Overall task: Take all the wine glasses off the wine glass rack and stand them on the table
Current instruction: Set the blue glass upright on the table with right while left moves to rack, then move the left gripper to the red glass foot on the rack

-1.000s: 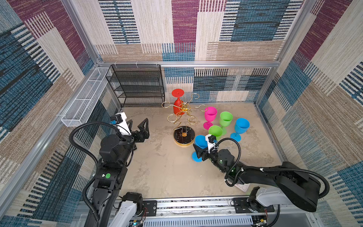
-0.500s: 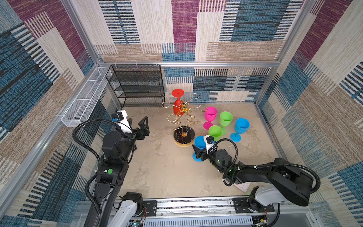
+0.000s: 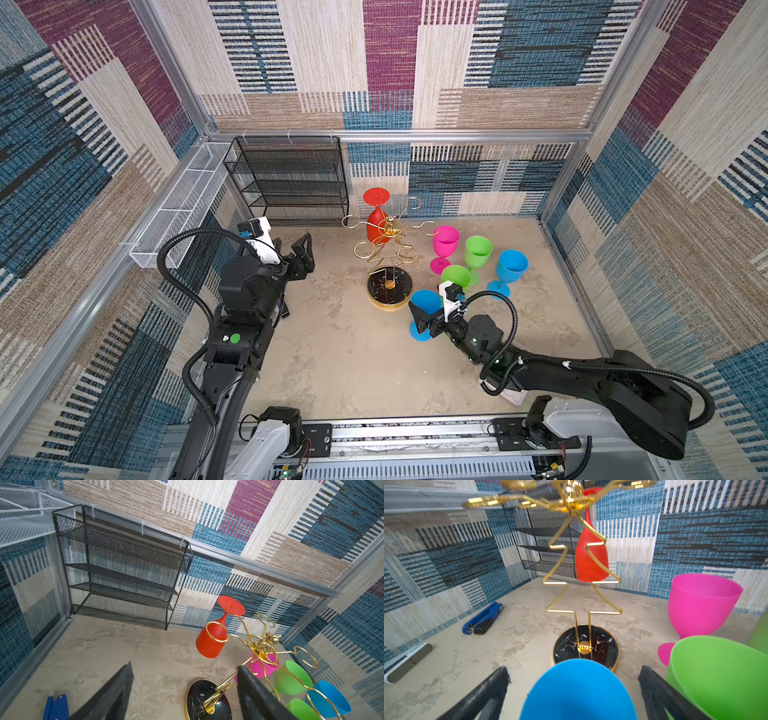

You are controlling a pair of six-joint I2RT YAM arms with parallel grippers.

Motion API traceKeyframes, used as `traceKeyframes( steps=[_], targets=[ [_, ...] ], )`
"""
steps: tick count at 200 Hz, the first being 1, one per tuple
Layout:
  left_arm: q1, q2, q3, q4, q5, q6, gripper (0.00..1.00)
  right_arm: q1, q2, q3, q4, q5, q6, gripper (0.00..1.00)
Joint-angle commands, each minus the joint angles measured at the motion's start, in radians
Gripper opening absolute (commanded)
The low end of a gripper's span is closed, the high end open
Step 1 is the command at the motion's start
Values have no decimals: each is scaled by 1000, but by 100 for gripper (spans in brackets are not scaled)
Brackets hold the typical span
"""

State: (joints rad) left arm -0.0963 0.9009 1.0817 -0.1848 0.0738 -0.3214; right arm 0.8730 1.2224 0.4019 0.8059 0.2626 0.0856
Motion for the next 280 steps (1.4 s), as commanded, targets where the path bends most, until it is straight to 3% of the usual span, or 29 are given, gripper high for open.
traceKeyframes(
  steps=[1, 44, 73, 99, 149, 217, 280],
  targets=[
    [28, 69, 79, -62, 178, -50, 76, 0, -73, 24, -86, -70, -15, 99],
    [79, 275, 266, -79, 455, -89, 73, 1, -229, 25, -220, -107, -3, 99],
    [80, 505, 506, -248, 648, -42, 73, 0, -319, 78, -358, -133, -15, 99],
    [79, 713, 729, -392, 725, -16, 72, -2, -363, 139, -467, -119, 26, 99],
    [47, 969, 991, -516, 766, 0, 65, -20, -318, 294, -657, -182, 115, 99],
    [-8, 1198, 1299, -644, 650, 53, 61, -23, -303, 329, -674, -197, 144, 99],
    [-52, 1254, 1345, -648, 617, 82, 59, -24, -330, 320, -684, -183, 143, 99]
  ],
)
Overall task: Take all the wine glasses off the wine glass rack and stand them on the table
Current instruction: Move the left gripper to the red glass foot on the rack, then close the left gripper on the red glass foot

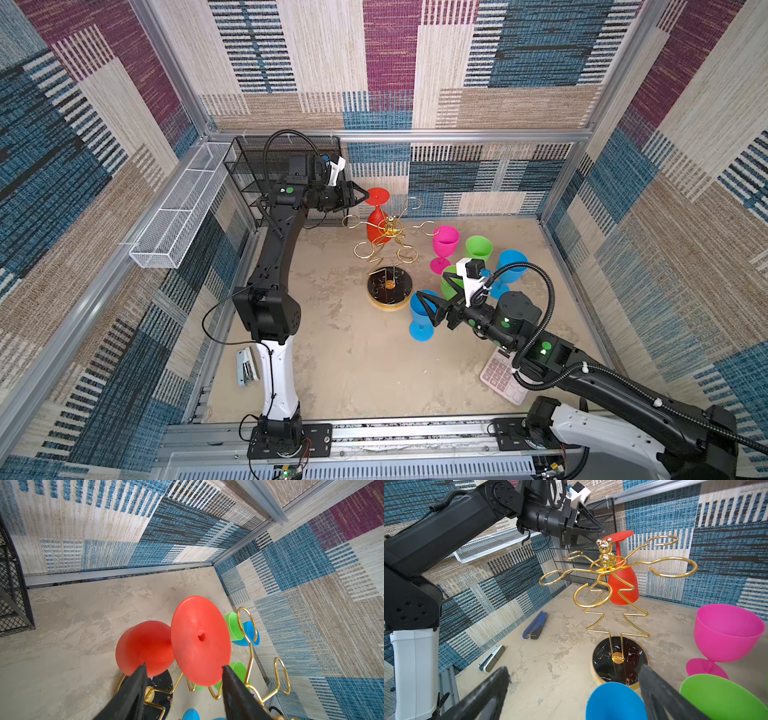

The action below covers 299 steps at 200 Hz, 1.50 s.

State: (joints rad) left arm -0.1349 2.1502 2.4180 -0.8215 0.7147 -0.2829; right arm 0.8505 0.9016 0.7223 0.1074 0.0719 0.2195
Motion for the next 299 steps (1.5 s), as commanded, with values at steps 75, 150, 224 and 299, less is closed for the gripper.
traceKeyframes(
  steps=[75, 150, 224, 299],
  targets=[
    [-26, 14, 20, -8, -43, 41, 35, -2, -25, -14, 15, 16, 9, 99],
    [-23, 7, 16, 20, 1, -2, 14, -4, -47, -29, 22, 26, 15, 99],
    [-11, -16, -14, 84, 79, -81, 0, -6, -64, -37, 28, 30, 22, 99],
    [17, -64, -120, 225, 174, -194, 0, -8, -62, -35, 32, 25, 29, 99]
  ],
)
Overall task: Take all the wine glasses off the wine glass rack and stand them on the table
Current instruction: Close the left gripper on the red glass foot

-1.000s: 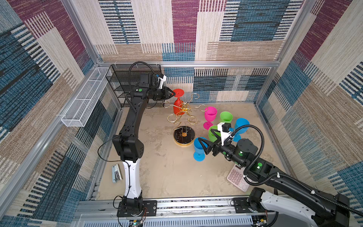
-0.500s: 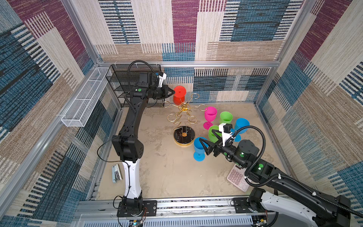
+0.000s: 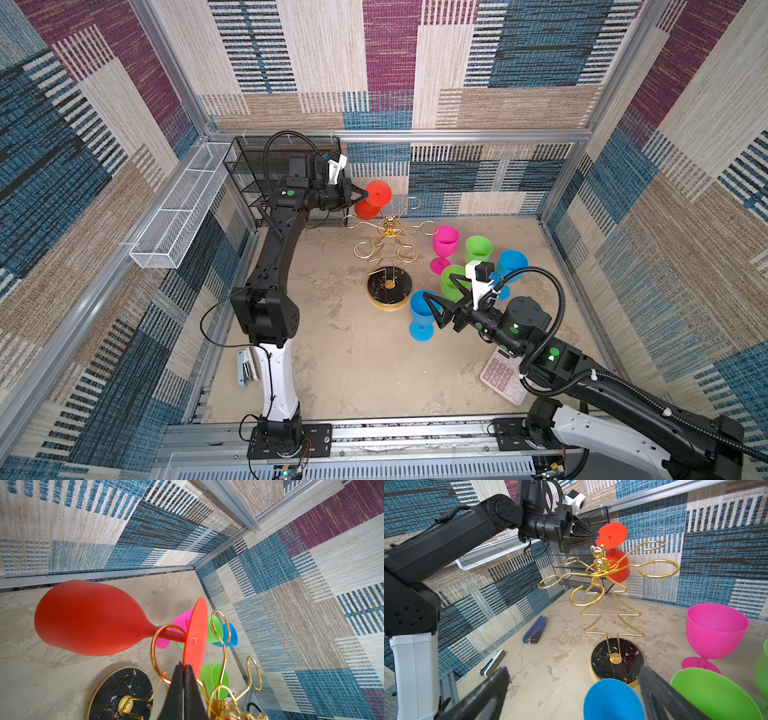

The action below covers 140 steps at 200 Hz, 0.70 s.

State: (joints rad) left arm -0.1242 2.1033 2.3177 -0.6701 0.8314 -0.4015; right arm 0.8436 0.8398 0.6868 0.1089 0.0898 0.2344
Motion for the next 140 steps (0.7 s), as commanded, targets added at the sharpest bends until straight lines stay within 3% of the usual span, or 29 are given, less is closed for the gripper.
traceKeyframes(
  steps=[1, 79, 140],
  targets=[
    [7, -18, -21, 76, 59, -79, 0, -1, -1, -1, 31, 6, 14, 99],
    [26, -60, -93, 193, 143, -186, 0, -2, -5, 3, 31, 7, 18, 99],
    [32, -75, -96, 112, 166, -135, 0, -3, -7, 5, 32, 5, 22, 99]
  ],
)
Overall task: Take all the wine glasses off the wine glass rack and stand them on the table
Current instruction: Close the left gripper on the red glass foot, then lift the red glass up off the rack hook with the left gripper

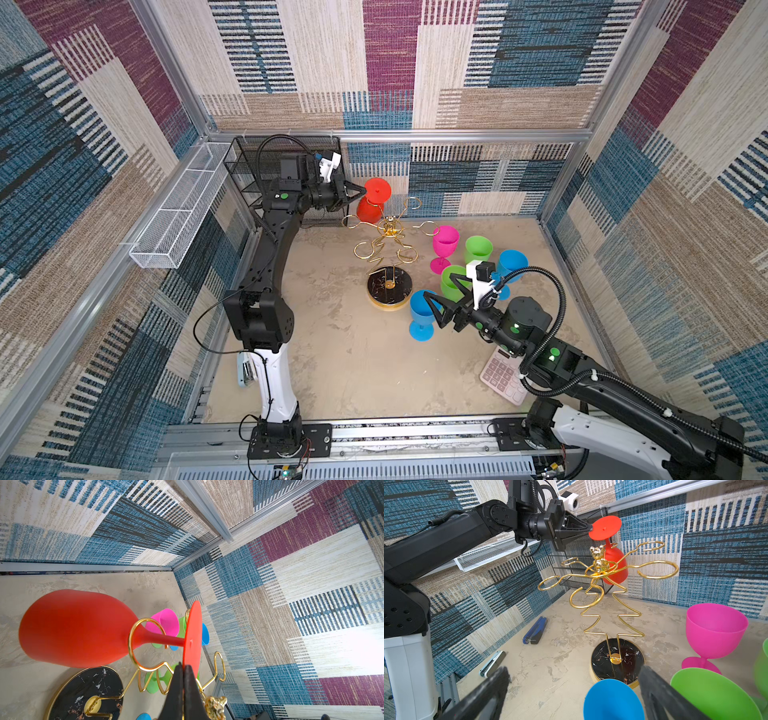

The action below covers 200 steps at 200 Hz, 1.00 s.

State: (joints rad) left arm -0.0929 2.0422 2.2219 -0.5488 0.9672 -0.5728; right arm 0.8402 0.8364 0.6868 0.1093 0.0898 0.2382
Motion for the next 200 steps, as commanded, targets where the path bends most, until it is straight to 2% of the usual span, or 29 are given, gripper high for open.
traceKeyframes(
  steps=[1, 88, 200],
  targets=[
    [1, -14, 0, -12, 31, 37, 0, 0, -3, 5, 32, 6, 18, 99],
    [-5, 1, 31, -157, 43, 151, 0, 0, 0, 4, 35, 4, 29, 99],
    [-40, 25, 69, -237, 43, 209, 0, 0, -11, -7, 38, 8, 28, 99]
  ],
)
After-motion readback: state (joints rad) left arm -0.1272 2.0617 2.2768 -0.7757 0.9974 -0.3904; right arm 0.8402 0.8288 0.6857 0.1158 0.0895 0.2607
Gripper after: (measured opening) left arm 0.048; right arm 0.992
